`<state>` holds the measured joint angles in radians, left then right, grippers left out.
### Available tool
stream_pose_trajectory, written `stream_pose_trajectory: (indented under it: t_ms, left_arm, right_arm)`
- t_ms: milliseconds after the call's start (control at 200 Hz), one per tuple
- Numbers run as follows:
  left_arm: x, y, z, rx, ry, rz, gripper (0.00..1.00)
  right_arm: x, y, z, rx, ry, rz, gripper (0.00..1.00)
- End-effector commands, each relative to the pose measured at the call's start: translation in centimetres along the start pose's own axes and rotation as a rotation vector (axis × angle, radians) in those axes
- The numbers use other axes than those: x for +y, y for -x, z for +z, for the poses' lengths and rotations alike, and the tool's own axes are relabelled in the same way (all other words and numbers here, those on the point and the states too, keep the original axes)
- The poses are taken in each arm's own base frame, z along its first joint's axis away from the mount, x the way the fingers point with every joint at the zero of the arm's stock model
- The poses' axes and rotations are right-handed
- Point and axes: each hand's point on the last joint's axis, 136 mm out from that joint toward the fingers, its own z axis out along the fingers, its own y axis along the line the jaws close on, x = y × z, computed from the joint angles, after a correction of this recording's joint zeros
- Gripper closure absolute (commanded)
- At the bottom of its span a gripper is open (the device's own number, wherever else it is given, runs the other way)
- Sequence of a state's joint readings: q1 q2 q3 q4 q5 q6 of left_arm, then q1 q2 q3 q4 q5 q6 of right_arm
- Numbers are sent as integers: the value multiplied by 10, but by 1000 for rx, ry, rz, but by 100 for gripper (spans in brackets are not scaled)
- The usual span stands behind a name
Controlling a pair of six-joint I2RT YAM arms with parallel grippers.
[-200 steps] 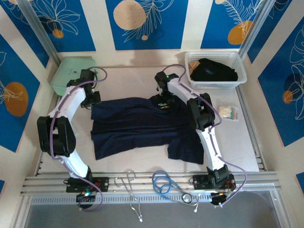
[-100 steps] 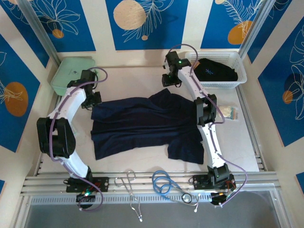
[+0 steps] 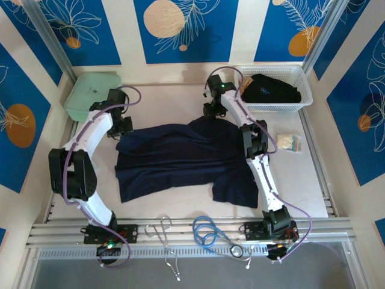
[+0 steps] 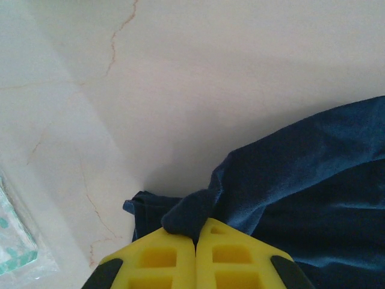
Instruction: Fold and stack the t-shirts
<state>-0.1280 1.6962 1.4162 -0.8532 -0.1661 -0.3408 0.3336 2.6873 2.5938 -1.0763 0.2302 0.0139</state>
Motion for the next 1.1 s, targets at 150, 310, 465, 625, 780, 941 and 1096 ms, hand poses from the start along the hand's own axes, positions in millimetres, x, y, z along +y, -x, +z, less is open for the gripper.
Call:
stream_pose_trajectory:
  t_ms: [150, 310, 465, 625, 780, 941, 1096]
  left_arm:
    - [-2, -3, -2, 9, 11, 4, 100]
    - [-1, -3, 0, 12, 18, 11, 100]
    - [-1, -4, 4, 22, 23, 15, 100]
    - [-2, -7, 8, 31, 23, 17, 100]
    - [-2, -11, 12, 43, 22, 20, 100]
    - [-1, -13, 13, 48, 24, 23, 100]
    - [-1, -15, 14, 49, 24, 26, 100]
  right_arm:
    - [-5, 12, 0, -40, -29, -15, 55]
    - [-6, 8, 16, -22, -20, -9, 57]
    - [-2, 3, 19, 3, 1, -10, 60]
    - [5, -16, 25, 76, 25, 13, 66]
    - [11, -39, 36, 166, 29, 36, 71]
    - [14, -52, 42, 211, 17, 42, 76]
    - [15, -55, 43, 223, 11, 45, 91]
